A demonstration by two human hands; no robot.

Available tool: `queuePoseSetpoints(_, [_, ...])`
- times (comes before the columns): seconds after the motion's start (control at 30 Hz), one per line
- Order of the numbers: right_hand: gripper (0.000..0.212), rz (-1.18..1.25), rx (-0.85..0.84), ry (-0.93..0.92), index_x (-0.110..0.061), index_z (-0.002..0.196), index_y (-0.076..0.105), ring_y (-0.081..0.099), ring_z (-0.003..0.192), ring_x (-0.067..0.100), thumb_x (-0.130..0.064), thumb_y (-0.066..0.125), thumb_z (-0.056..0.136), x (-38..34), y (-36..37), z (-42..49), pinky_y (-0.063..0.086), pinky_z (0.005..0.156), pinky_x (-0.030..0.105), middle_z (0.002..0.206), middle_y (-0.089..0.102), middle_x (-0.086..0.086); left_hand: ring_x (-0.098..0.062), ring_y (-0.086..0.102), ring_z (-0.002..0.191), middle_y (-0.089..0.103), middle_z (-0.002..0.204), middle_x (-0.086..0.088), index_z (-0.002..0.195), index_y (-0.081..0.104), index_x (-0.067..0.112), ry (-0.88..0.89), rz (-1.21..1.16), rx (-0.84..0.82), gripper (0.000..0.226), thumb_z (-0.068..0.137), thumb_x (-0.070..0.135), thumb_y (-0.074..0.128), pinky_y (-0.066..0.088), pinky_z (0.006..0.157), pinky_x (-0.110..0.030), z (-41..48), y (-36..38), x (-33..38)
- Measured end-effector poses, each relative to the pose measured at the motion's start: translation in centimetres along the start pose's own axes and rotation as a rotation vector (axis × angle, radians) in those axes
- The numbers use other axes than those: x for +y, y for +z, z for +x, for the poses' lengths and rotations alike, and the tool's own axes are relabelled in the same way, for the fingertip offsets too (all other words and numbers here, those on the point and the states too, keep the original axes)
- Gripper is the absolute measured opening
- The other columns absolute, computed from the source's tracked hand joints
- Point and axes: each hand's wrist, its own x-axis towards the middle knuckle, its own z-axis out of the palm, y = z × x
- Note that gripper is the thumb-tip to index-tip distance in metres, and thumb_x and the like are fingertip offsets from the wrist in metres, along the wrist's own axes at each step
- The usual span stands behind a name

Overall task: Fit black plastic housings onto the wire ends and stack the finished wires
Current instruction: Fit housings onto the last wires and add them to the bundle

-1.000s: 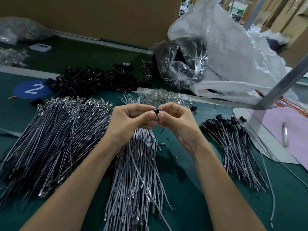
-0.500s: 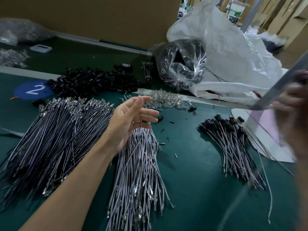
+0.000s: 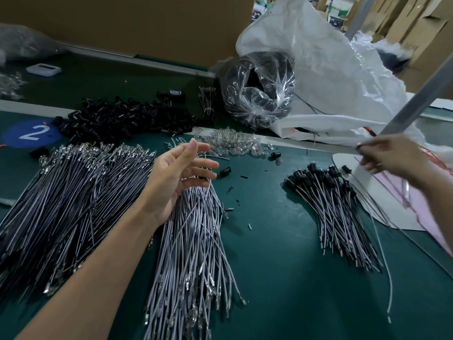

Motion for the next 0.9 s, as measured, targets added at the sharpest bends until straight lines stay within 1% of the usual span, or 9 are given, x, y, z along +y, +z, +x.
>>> queuePoseSetpoints(0.1, [0.025,-0.274,-0.099,-0.028,0.007,0.113,0.064,0.061,0.051,0.013,-0.008,0.061,0.094,1.4,3.6,-0.8,0.050,0.048,0.017,0.079,0.067,0.013,-0.023,0.070,0.075,0.074,0.092,-0.013,0.110,0.066,0.012,-0.003,-0.004,0.002,0.049,0.080,0.050,0.061,0.059,0.065,-0.029,0.1,-0.1,0.0])
queuePoseSetpoints(0.17, [0.026,-0.266,-0.022,-0.017,0.005,0.111,0.067,0.061,0.059,0.018,-0.013,0.065,0.093,2.0,4.1,-0.8,0.049,0.066,0.026,0.086,0.071,0.019,-0.023,0.070,0.075,0.074,0.092,-0.013,0.111,0.066,0.011,-0.005,-0.001,0.002,0.051,0.079,0.051,0.062,0.060,0.066,-0.029,0.1,0.0,0.0])
queuePoseSetpoints(0.23, [0.027,-0.295,0.034,-0.078,0.002,0.111,0.069,0.063,0.077,0.024,-0.016,0.067,0.092,2.4,4.3,-1.2,0.042,0.078,0.028,0.097,0.072,0.023,-0.023,0.070,0.076,0.074,0.093,-0.012,0.113,0.065,0.010,-0.008,0.009,0.003,0.053,0.079,0.051,0.062,0.059,0.066,-0.029,0.2,0.1,-0.1])
queuePoseSetpoints(0.3, [0.028,-0.328,0.059,-0.133,0.000,0.112,0.069,0.062,0.087,0.025,-0.017,0.069,0.090,3.0,4.3,-1.3,0.039,0.083,0.027,0.105,0.071,0.021,-0.023,0.070,0.077,0.074,0.093,-0.012,0.114,0.064,0.010,-0.010,0.023,0.000,0.055,0.078,0.052,0.062,0.059,0.066,-0.029,0.2,0.2,-0.1])
queuePoseSetpoints(0.4, [0.034,-0.379,0.058,-0.178,-0.005,0.118,0.067,0.057,0.090,0.021,-0.021,0.072,0.088,3.5,3.6,-1.6,0.040,0.086,0.029,0.113,0.069,0.016,-0.023,0.069,0.077,0.074,0.093,-0.012,0.113,0.065,0.011,-0.010,0.026,0.001,0.055,0.077,0.053,0.063,0.059,0.066,-0.029,0.2,0.3,-0.1])
queuePoseSetpoints(0.53, [0.031,-0.521,-0.079,-0.165,-0.014,0.125,0.064,0.062,0.105,0.036,-0.017,0.061,0.094,4.3,3.6,-1.8,0.045,0.089,0.038,0.131,0.060,0.018,-0.023,0.069,0.076,0.074,0.092,-0.012,0.110,0.066,0.012,-0.006,0.022,0.004,0.054,0.075,0.053,0.064,0.059,0.065,-0.028,0.1,0.3,-0.1])
queuePoseSetpoints(0.7, [0.025,-0.437,-0.054,-0.121,-0.015,0.119,0.066,0.065,0.098,0.029,-0.020,0.061,0.095,4.6,3.9,-2.2,0.044,0.089,0.035,0.119,0.068,0.015,-0.022,0.069,0.075,0.074,0.092,-0.012,0.110,0.066,0.013,-0.009,0.025,0.002,0.053,0.075,0.053,0.065,0.058,0.065,-0.027,0.0,0.3,-0.1])
queuePoseSetpoints(0.8, [0.025,-0.440,0.005,-0.090,-0.013,0.113,0.068,0.065,0.099,0.031,-0.028,0.066,0.093,4.0,4.0,-2.1,0.041,0.096,0.043,0.104,0.071,0.013,-0.022,0.069,0.075,0.074,0.091,-0.012,0.109,0.066,0.012,-0.014,0.036,0.003,0.052,0.076,0.052,0.065,0.058,0.064,-0.027,0.1,0.2,-0.2])
queuePoseSetpoints(0.9, [0.024,-0.417,0.011,-0.098,-0.006,0.106,0.067,0.067,0.092,0.034,-0.020,0.073,0.087,3.5,3.8,-1.4,0.048,0.089,0.042,0.094,0.073,0.019,-0.022,0.069,0.074,0.074,0.091,-0.012,0.108,0.067,0.012,-0.017,0.039,0.001,0.049,0.077,0.050,0.065,0.058,0.064,-0.027,0.2,0.1,-0.3])
